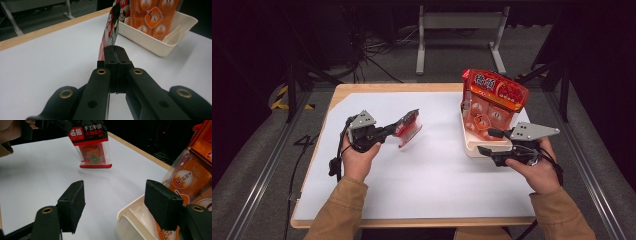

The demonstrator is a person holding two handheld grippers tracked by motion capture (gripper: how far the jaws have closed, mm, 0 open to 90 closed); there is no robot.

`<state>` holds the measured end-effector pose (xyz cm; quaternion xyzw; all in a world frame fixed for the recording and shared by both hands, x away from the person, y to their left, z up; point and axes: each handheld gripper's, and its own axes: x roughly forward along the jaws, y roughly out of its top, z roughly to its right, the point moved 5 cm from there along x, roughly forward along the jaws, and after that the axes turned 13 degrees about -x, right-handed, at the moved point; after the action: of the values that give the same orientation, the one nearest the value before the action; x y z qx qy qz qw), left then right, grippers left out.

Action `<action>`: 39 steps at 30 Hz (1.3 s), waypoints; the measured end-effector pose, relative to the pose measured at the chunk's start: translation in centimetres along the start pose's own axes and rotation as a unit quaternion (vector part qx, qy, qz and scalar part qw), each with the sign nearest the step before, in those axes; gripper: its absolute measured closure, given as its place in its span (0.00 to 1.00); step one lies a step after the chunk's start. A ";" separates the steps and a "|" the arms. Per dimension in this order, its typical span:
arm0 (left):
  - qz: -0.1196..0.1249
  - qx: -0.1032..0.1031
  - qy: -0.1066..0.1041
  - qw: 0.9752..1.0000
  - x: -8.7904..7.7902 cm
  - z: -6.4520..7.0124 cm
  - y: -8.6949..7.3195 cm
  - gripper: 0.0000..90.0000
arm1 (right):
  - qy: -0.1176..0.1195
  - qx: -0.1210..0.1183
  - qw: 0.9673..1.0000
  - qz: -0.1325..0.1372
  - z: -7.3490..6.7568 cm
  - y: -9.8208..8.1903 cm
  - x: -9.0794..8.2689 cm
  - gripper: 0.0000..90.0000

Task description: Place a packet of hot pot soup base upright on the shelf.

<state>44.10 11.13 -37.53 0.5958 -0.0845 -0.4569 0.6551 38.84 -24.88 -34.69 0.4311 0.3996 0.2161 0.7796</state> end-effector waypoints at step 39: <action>-0.064 0.091 -0.108 0.988 0.1 7.3 4.5 1.00 | -0.035 0.022 0.999 0.018 1.3 -1.2 -5.2 0.39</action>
<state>41.58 5.33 -31.66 0.6046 -0.1576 -0.5502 0.5541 36.83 -29.68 -33.07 0.4628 0.3688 0.2056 0.7794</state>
